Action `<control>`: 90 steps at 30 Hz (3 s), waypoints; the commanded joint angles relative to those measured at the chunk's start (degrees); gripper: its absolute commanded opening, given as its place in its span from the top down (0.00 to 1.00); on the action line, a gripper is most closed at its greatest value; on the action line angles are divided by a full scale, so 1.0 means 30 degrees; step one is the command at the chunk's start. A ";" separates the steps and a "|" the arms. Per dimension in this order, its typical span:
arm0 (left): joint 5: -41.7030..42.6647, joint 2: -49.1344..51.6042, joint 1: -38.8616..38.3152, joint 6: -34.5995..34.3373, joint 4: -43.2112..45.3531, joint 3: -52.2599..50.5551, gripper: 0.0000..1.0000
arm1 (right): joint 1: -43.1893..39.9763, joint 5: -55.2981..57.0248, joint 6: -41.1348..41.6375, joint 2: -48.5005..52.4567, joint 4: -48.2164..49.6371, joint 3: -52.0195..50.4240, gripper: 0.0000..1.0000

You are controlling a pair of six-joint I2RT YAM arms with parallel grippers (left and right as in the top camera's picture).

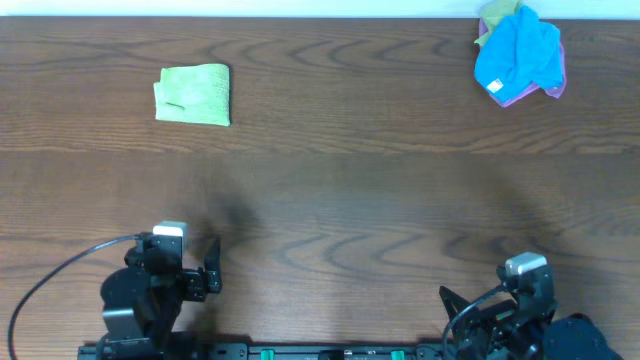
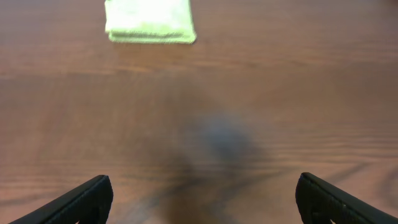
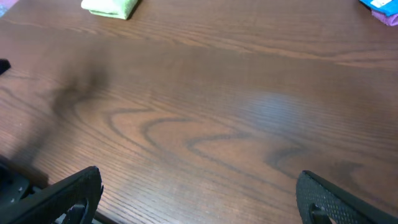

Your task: Fold the cloth

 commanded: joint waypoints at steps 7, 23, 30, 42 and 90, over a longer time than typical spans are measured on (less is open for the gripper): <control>-0.3388 -0.2397 -0.0109 0.0437 -0.0087 -0.2463 0.05 | -0.0102 0.0146 0.0219 -0.0022 -0.0007 -0.0022 0.01; -0.4867 -0.2849 -0.0466 0.1770 -0.0306 -0.4284 0.05 | -0.0102 0.0153 0.0211 -0.0022 -0.0007 -0.0022 0.01; -0.4867 -0.2849 -0.0466 0.1770 -0.0306 -0.4284 0.05 | -0.0102 0.0146 0.0219 -0.0022 -0.0007 -0.0022 0.01; -0.4867 -0.2849 -0.0466 0.1770 -0.0306 -0.4284 0.05 | -0.0401 0.0007 0.0707 -0.0022 0.1654 -0.0022 0.01; -0.4867 -0.2849 -0.0466 0.1770 -0.0306 -0.4284 0.05 | -1.4404 -0.0517 -0.5982 -0.4262 0.9428 -1.3136 0.01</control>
